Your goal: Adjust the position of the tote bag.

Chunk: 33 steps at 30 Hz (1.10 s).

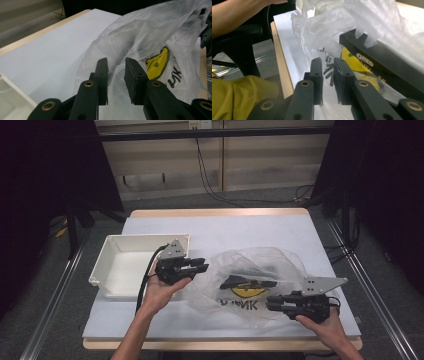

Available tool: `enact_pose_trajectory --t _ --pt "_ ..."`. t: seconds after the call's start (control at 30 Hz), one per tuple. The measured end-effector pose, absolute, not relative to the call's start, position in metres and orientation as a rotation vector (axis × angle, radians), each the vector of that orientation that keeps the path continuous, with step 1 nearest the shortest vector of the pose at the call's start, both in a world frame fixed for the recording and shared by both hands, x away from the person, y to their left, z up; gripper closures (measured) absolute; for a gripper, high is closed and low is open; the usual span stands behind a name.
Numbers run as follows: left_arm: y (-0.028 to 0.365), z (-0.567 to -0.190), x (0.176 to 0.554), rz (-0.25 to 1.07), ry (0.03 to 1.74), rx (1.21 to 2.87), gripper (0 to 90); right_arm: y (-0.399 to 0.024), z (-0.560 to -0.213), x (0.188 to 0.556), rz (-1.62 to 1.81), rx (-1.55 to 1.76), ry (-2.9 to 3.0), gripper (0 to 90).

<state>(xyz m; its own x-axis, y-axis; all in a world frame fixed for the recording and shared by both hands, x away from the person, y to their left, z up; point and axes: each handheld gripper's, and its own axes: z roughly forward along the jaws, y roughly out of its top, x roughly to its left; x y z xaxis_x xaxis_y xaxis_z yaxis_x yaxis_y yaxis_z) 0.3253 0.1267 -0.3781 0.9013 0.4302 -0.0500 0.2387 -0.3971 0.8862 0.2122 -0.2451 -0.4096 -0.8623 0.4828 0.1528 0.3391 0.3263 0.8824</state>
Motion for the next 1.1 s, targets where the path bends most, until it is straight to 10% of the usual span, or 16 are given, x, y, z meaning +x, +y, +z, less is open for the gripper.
enact_pose_trajectory --t 0.4,1.1 --pt "0.096 -0.364 0.301 0.168 0.291 2.066 89.9 -0.241 -0.398 0.237 1.498 0.772 2.427 84.4" --pt "0.043 -0.419 0.337 0.123 0.324 2.316 90.0 -0.232 -0.436 0.293 1.339 0.877 2.514 87.9"
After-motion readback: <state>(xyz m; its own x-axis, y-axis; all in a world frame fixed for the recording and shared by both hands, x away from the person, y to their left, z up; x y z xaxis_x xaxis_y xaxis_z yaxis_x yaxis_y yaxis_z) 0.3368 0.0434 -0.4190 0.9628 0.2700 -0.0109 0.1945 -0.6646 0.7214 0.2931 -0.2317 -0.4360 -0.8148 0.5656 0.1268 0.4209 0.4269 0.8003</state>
